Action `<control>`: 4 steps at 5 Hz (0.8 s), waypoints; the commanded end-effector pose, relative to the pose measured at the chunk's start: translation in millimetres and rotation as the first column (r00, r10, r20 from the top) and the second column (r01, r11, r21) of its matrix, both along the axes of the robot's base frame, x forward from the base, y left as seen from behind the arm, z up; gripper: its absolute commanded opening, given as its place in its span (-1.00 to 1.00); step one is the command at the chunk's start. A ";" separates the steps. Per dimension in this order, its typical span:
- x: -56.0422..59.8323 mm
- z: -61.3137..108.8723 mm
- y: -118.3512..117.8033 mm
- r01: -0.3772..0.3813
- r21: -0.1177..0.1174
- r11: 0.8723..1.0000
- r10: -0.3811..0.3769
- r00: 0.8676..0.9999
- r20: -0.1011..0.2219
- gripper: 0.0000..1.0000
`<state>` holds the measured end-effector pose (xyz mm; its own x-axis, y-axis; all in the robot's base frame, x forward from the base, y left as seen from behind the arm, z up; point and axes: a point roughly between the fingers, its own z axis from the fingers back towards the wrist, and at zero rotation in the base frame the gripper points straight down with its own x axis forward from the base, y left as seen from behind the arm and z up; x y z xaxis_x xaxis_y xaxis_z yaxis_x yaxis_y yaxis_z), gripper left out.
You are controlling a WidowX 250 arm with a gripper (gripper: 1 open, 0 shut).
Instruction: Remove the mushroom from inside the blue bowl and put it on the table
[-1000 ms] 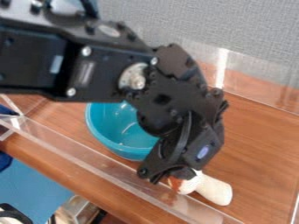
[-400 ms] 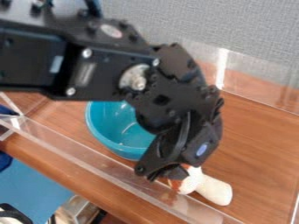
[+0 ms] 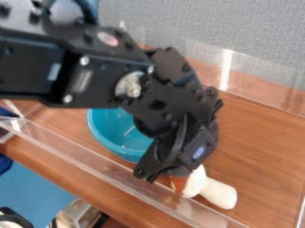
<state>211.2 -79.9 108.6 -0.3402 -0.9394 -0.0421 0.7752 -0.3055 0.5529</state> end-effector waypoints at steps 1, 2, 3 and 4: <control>6.5 -0.4 -7.0 -0.004 -0.001 1.000 0.004 1.000 0.022 -1.00; 10.1 6.7 -12.7 0.016 0.009 1.000 -0.016 0.999 0.031 1.00; 6.1 22.6 -10.2 0.065 0.017 0.998 -0.066 0.997 0.037 1.00; 3.1 24.5 -4.7 0.102 0.021 0.995 -0.103 0.994 0.036 -1.00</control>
